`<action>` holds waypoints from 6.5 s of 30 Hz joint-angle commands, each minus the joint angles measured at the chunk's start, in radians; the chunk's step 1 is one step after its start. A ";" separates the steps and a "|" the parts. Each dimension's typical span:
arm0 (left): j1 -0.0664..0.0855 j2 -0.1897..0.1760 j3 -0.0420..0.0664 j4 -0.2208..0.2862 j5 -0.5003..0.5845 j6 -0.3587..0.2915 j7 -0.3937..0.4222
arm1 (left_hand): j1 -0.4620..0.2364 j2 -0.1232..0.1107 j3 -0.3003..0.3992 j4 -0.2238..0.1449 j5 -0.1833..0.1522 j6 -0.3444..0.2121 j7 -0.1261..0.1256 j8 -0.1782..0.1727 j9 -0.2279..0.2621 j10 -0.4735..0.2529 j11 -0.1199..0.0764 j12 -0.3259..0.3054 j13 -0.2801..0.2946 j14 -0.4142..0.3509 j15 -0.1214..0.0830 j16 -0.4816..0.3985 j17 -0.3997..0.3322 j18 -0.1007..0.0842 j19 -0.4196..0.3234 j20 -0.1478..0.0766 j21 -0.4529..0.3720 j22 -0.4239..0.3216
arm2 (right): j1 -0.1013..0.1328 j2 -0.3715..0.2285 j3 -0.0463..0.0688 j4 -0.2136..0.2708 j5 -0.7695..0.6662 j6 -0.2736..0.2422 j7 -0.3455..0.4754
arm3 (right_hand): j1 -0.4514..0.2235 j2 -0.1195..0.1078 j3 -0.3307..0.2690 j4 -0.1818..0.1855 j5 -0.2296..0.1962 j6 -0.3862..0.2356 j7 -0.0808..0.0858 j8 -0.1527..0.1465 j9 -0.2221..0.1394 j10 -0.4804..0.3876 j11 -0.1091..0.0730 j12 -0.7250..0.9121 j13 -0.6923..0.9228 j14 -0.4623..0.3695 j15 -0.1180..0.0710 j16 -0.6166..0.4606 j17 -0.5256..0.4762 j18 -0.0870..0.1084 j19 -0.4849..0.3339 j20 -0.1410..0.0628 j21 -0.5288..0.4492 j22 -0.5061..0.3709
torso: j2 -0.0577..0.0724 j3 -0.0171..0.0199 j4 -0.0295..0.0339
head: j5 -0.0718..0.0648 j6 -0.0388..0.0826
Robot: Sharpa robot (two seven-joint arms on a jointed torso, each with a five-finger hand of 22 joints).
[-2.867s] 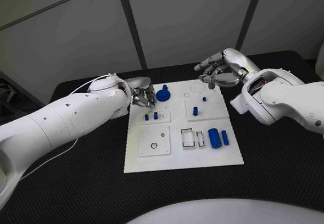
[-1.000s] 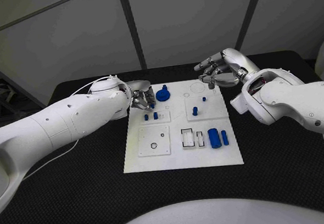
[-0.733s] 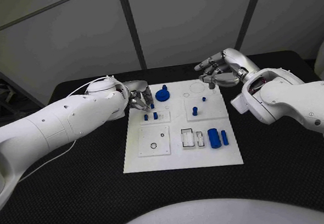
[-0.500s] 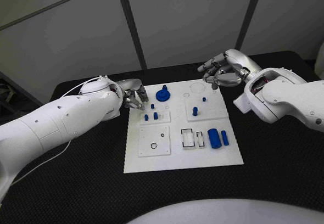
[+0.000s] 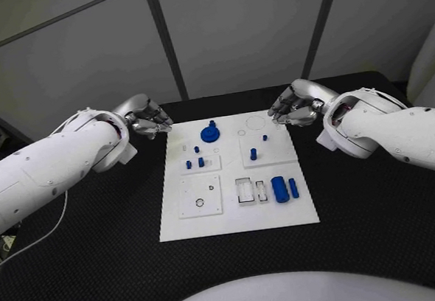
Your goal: Assemble the parts on the task board
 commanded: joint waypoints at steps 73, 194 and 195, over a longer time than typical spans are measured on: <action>-0.019 -0.150 0.002 0.356 1.005 -0.013 0.395 | -0.029 0.036 -0.105 -0.006 0.011 -0.006 0.019 -0.033 0.014 -0.004 0.035 -0.061 -0.013 -0.111 0.065 -0.650 -0.274 -0.013 -0.184 0.066 -0.305 -0.306 | 0.000 0.227 0.001 -0.202 -0.530 0.364 -0.123 | 0.058 0.017 0.018 0.048 -0.063 0.000 0.011 -0.011 0.004 0.018 0.017 -0.118 -0.108 0.037 0.015 0.285 0.202 -0.055 0.079 0.018 0.207 0.169 | 0.001 -0.0358 0.0048 | -0.042 -0.001; -0.019 -0.123 0.002 0.322 1.005 0.005 0.381 | -0.028 0.038 -0.110 -0.011 0.007 -0.009 0.024 -0.037 0.013 -0.007 0.039 -0.065 -0.014 -0.106 0.068 -0.669 -0.276 -0.014 -0.184 0.066 -0.307 -0.314 | -0.147 0.277 -0.034 0.067 -0.512 0.068 -0.049 | 0.055 0.029 0.027 0.027 0.017 0.060 -0.008 -0.001 0.031 0.093 -0.005 -0.124 -0.106 0.032 -0.009 0.256 0.130 -0.092 0.149 -0.006 0.376 0.287 | 0.000 -0.0372 0.0044 | 0.139 -0.035; -0.019 -0.123 0.002 0.322 1.005 0.005 0.381 | -0.028 0.038 -0.110 -0.011 0.007 -0.009 0.024 -0.037 0.013 -0.007 0.039 -0.065 -0.014 -0.106 0.068 -0.669 -0.276 -0.014 -0.184 0.066 -0.307 -0.314 | -0.148 0.277 -0.034 0.066 -0.513 0.067 -0.049 | 0.055 0.029 0.027 0.027 0.017 0.060 -0.008 -0.001 0.031 0.093 -0.005 -0.124 -0.106 0.032 -0.009 0.256 0.130 -0.092 0.149 -0.006 0.376 0.287 | 0.000 -0.0370 0.0045 | 0.139 -0.035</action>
